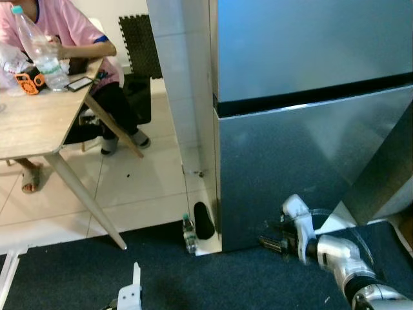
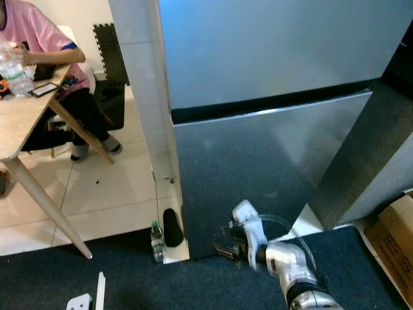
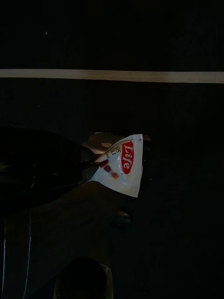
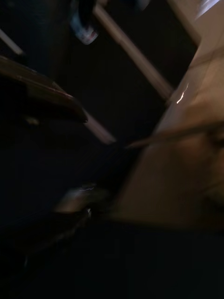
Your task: Restocking fridge
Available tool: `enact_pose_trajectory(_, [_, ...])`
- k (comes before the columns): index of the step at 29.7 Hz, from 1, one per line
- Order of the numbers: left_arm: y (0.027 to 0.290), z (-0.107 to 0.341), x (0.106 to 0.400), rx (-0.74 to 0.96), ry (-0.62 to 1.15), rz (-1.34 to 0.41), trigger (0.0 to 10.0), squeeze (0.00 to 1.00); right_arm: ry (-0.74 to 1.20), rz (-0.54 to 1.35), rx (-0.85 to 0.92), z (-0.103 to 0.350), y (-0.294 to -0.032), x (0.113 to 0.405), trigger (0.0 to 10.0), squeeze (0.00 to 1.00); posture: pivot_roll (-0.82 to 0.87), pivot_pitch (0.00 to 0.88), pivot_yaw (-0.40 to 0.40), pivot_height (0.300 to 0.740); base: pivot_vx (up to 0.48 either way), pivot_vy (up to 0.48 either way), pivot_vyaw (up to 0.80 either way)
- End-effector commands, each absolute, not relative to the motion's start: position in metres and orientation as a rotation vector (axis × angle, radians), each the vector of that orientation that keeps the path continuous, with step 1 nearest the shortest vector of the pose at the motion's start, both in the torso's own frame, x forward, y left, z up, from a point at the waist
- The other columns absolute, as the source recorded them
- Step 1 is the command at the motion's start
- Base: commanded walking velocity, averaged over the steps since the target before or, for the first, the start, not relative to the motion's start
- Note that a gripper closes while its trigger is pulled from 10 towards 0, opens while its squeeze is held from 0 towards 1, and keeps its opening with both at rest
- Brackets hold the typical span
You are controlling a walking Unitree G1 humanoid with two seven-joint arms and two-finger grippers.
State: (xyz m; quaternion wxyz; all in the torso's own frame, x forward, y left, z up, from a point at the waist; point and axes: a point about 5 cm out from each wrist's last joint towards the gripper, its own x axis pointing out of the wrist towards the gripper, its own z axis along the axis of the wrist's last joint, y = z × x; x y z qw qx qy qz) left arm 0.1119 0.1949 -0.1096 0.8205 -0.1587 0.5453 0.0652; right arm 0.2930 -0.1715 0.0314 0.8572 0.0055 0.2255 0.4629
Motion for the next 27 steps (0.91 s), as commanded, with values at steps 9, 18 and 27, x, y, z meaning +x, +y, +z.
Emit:
enact_pose_trajectory(9, [0.193, -0.113, 0.098, -0.347, 1.215, 0.134, 10.0, 0.00, 0.124, 1.238, -0.051, 0.124, -0.157, 0.333, 10.0, 1.00, -0.04, 0.000, 0.008, 0.740, 0.000, 0.000, 0.00])
enact_pose_trajectory(18, [0.193, -0.114, 0.095, -0.346, 1.223, 0.133, 10.0, 0.00, -0.088, 1.140, -0.382, 0.196, -0.140, 0.372, 10.0, 0.87, -0.03, 0.000, 0.002, 0.740, 0.000, 0.000, 0.00])
enact_pose_trajectory(27, [0.191, -0.115, 0.094, -0.347, 1.225, 0.131, 10.0, 0.00, -0.092, 1.112, -0.587, 0.228, -0.133, 0.384, 10.0, 0.00, -0.03, 0.000, -0.012, 0.740, 0.000, 0.000, 0.00])
